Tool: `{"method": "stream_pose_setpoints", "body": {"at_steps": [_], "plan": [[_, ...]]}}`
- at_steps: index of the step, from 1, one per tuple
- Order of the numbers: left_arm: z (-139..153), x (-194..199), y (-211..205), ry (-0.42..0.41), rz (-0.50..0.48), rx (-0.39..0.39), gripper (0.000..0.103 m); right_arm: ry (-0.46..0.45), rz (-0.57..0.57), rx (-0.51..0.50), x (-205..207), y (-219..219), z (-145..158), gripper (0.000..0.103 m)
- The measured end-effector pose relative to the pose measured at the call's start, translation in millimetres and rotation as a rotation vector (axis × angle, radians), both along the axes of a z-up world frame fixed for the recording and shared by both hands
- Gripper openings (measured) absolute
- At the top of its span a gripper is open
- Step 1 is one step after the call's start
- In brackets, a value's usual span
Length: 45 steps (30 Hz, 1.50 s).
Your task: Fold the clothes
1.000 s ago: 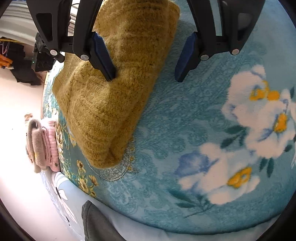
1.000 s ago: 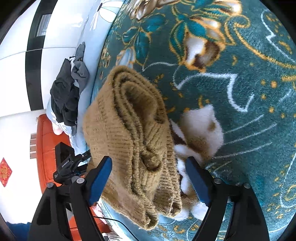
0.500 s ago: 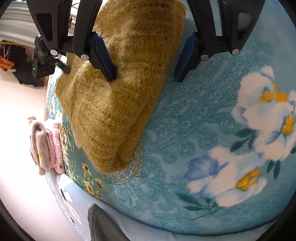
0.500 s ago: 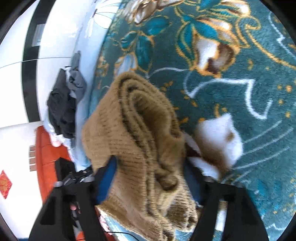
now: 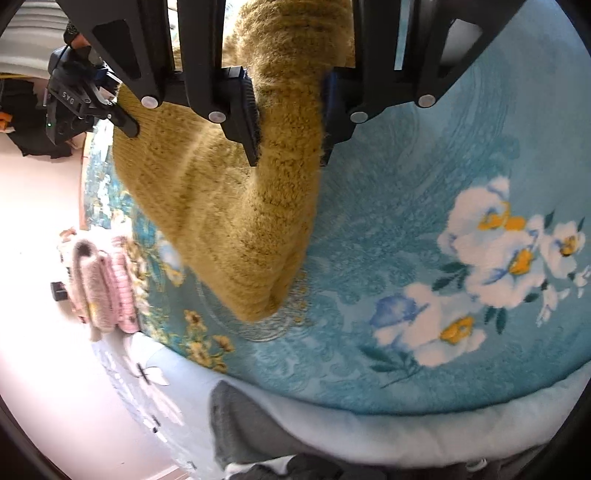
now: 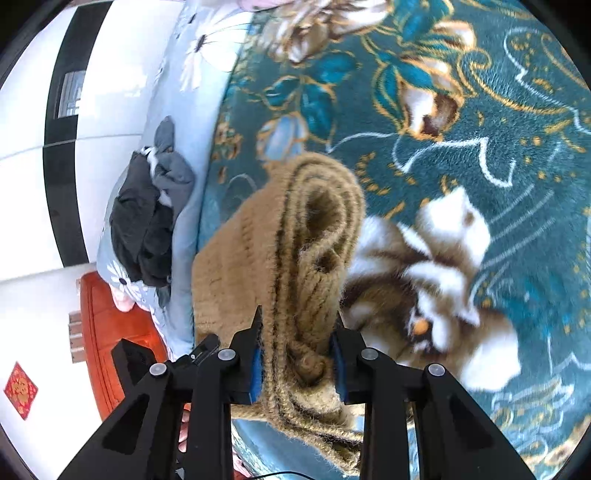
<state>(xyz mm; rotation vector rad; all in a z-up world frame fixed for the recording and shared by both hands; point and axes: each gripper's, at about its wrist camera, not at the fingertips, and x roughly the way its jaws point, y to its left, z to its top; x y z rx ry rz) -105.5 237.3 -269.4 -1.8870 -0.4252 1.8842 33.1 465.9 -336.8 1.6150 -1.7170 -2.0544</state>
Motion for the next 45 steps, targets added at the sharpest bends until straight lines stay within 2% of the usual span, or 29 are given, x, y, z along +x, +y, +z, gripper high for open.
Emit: {"method": "stream_pose_setpoints", "body": {"at_steps": [4,8,11,15,18,21,25,27,30,36,38,40,42,45], "plan": [[28,19,-2,0.012,-0.011,0.043,0.021,0.002,0.015,0.024,18,-7,30,0.031],[54,36,2,0.028,-0.015,0.109,0.021,0.002,0.035,0.047,41,-10,62,0.03],[56,47,8,0.021,-0.041,0.093,0.021,-0.038,0.088,0.09,51,-12,71,0.03],[34,56,9,-0.026,-0.059,0.075,0.023,-0.097,0.114,0.132,56,-7,58,0.03],[22,61,9,-0.066,-0.053,0.14,0.023,-0.106,0.115,0.145,54,1,48,0.03],[13,66,7,-0.068,-0.037,0.15,0.024,-0.109,0.116,0.166,49,12,41,0.03],[-11,70,4,-0.076,-0.056,0.019,0.034,-0.148,0.142,0.179,42,19,26,0.03],[-20,72,1,-0.081,-0.073,-0.011,0.048,-0.167,0.134,0.169,43,22,17,0.03],[-31,73,-5,-0.097,-0.072,0.031,0.058,-0.173,0.12,0.149,47,28,9,0.03],[-58,65,-5,-0.19,-0.052,0.199,0.058,-0.16,0.132,0.109,51,35,1,0.035],[-65,65,1,-0.202,-0.07,0.2,0.058,-0.156,0.142,0.107,51,37,-2,0.039],[-71,65,7,-0.207,-0.083,0.2,0.059,-0.154,0.149,0.129,52,40,-5,0.052],[-74,65,11,-0.209,-0.082,0.203,0.06,-0.128,0.141,0.139,57,44,-10,0.06],[-76,64,15,-0.21,-0.08,0.208,0.062,-0.097,0.121,0.106,62,49,-22,0.061]]}}
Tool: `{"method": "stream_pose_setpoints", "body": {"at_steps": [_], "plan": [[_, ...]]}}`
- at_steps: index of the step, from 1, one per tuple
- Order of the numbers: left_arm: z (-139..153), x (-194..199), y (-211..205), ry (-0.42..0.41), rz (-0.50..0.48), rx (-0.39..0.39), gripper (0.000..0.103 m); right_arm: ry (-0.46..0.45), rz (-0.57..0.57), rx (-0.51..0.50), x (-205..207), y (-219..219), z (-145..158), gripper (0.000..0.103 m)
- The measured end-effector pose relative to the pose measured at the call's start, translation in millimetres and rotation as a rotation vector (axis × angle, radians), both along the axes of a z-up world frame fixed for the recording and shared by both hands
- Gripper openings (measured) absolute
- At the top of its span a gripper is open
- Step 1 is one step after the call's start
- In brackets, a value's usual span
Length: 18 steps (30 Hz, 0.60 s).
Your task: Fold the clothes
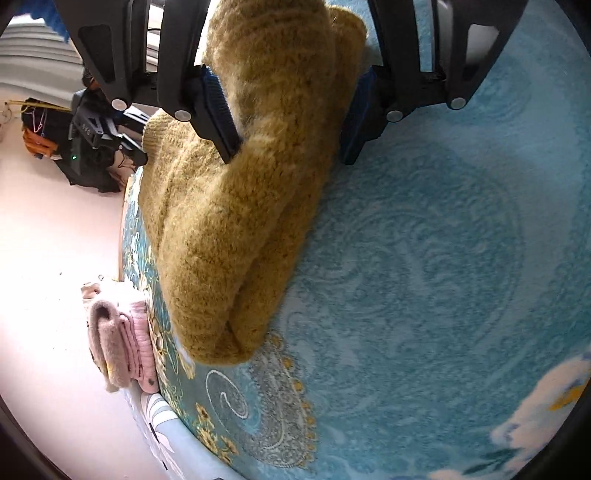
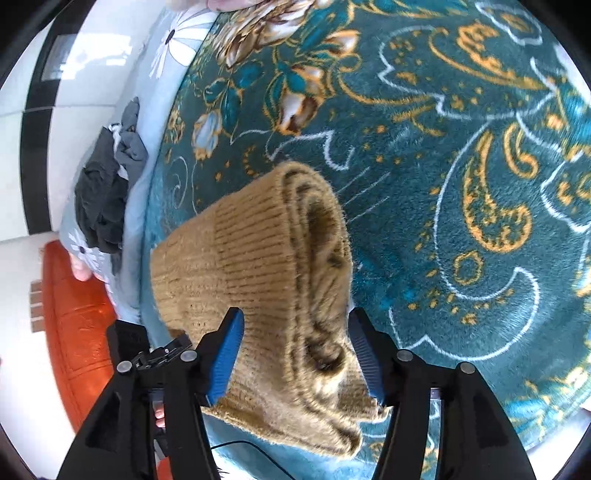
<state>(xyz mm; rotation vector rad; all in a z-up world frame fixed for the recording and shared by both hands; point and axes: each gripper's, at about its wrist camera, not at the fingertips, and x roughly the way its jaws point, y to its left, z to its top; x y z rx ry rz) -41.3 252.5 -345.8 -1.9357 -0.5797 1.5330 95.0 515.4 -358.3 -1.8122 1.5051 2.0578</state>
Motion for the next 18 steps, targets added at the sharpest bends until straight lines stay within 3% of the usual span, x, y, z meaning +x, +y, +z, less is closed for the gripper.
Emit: {"method": "stream_pose_setpoints", "body": {"at_steps": [9,15,18], "plan": [[10,5,8,0.045,-0.008,-0.036,0.06,-0.004,-0.051,-0.07,-8,-3,-21,0.062],[28,11,14,0.093,0.018,-0.119,0.04,-0.044,-0.081,-0.059,-12,-13,-11,0.034],[41,15,18,0.125,0.021,-0.144,0.033,-0.043,-0.101,-0.078,-10,-14,0,0.032]]}}
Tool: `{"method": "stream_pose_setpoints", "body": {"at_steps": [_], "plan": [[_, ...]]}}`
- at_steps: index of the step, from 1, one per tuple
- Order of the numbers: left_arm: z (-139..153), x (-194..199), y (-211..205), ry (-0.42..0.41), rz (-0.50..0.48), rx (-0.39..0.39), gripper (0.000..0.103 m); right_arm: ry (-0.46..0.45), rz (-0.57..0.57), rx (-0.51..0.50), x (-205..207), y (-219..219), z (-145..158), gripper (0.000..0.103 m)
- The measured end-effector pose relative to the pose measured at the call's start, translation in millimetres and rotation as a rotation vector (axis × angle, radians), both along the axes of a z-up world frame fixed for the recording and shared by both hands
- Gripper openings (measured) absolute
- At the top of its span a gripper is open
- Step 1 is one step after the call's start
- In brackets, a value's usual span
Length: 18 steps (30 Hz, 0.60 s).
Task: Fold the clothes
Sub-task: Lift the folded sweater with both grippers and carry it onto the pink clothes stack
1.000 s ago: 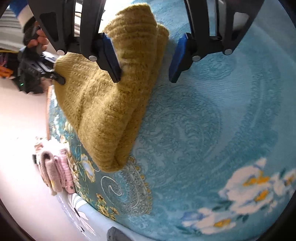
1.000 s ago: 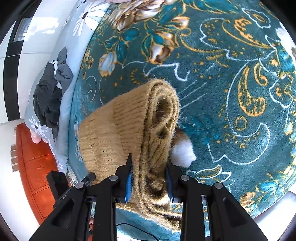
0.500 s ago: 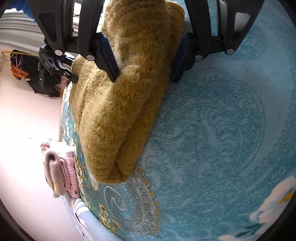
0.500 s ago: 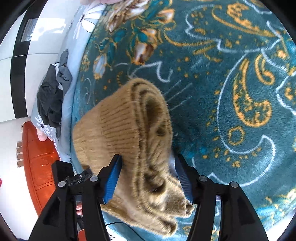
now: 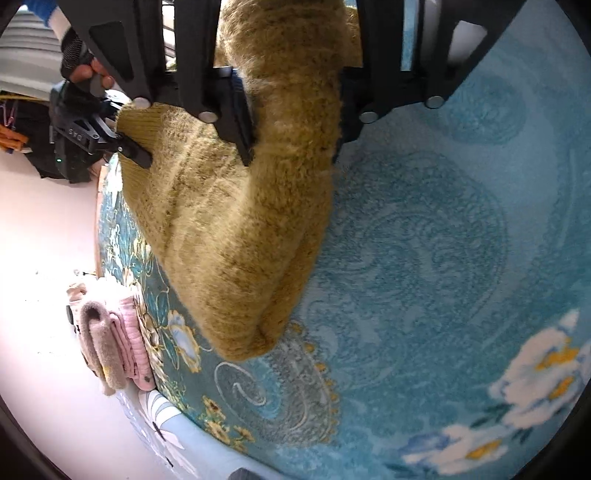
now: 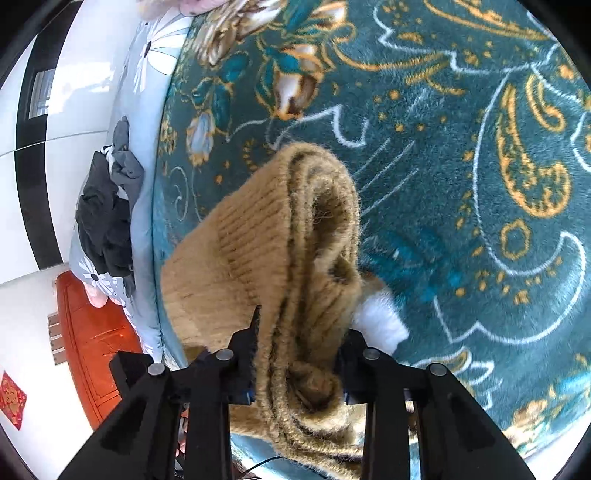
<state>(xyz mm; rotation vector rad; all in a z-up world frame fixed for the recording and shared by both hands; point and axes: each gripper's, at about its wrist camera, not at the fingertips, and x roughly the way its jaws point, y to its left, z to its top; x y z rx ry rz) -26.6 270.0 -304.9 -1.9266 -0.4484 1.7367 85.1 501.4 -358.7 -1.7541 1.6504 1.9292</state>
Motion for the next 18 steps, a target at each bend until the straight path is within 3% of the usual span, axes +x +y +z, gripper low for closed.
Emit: {"method": "stream_pose_setpoints", "body": {"at_steps": [7,18], "plan": [[43,18,7,0.031,-0.028,0.034,0.031,0.046,0.048,0.041,2,-12,61,0.031],[131,34,46,0.058,-0.091,0.204,0.031,0.092,0.029,0.167,41,5,185,0.03]]}}
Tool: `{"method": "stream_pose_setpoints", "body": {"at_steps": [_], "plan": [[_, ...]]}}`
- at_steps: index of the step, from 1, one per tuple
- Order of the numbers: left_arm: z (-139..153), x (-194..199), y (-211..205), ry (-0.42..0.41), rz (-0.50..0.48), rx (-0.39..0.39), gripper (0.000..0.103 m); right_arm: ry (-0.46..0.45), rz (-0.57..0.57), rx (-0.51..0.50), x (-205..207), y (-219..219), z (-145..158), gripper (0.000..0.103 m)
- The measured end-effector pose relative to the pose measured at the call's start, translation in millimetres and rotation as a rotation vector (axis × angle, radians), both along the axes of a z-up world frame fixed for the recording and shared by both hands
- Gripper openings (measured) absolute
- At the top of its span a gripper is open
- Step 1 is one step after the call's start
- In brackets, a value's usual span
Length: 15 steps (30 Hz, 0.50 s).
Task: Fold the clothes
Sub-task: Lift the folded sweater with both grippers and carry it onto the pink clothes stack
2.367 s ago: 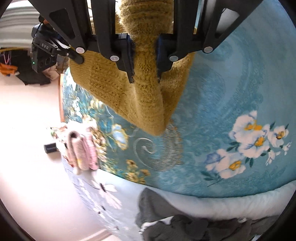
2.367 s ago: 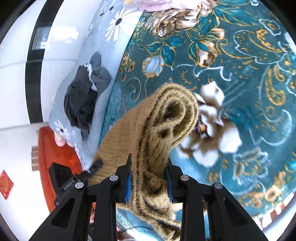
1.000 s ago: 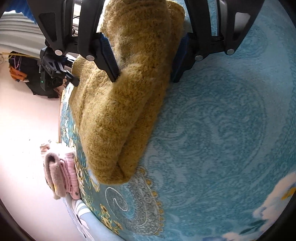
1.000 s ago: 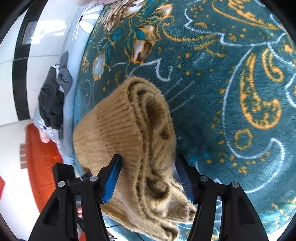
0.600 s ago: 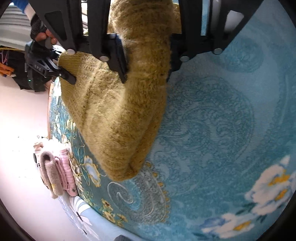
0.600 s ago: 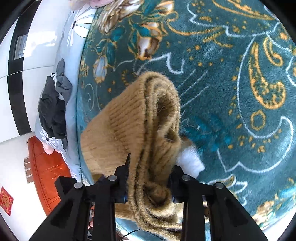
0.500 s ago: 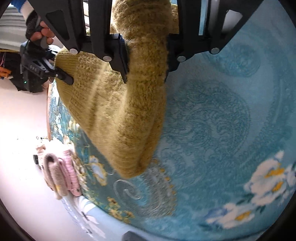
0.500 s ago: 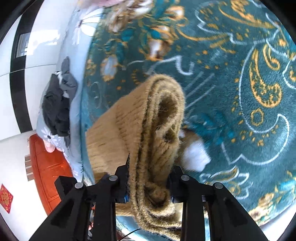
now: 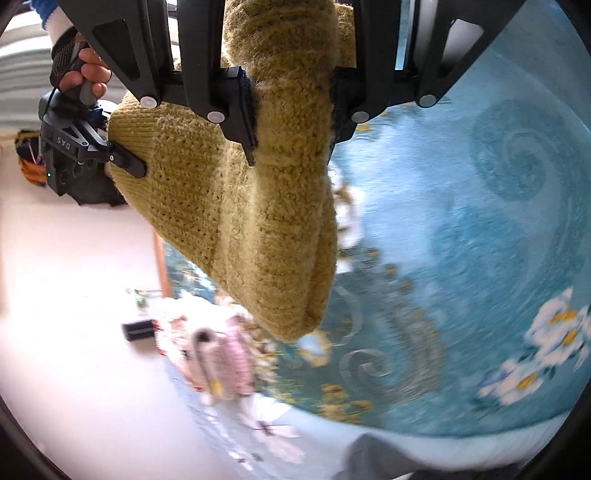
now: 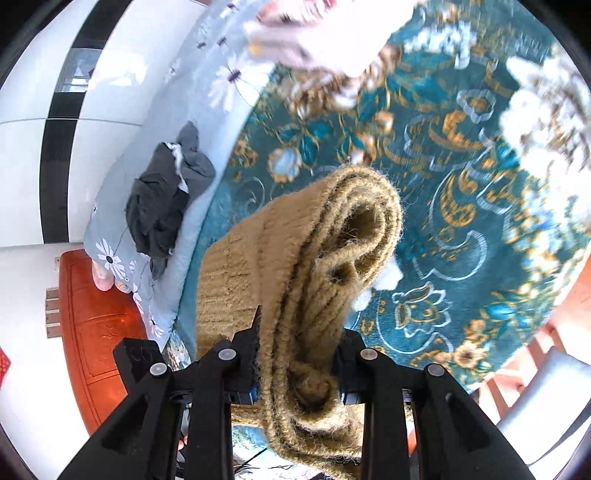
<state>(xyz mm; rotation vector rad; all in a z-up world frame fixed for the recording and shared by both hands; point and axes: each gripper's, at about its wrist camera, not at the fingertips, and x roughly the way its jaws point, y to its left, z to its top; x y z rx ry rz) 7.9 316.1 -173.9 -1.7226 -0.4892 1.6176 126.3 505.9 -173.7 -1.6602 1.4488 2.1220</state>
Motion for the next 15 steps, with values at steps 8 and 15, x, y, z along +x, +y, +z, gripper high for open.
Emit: {"method": "stream_pose_setpoints", "body": {"at_steps": [8,15], "plan": [[86,-9,39,0.112,-0.053,0.11,0.031,0.098,-0.01,0.106,3,35,98,0.03],[145,-20,85,0.198,-0.048,0.177,0.031,0.191,0.061,0.197,-21,72,170,0.03]]}}
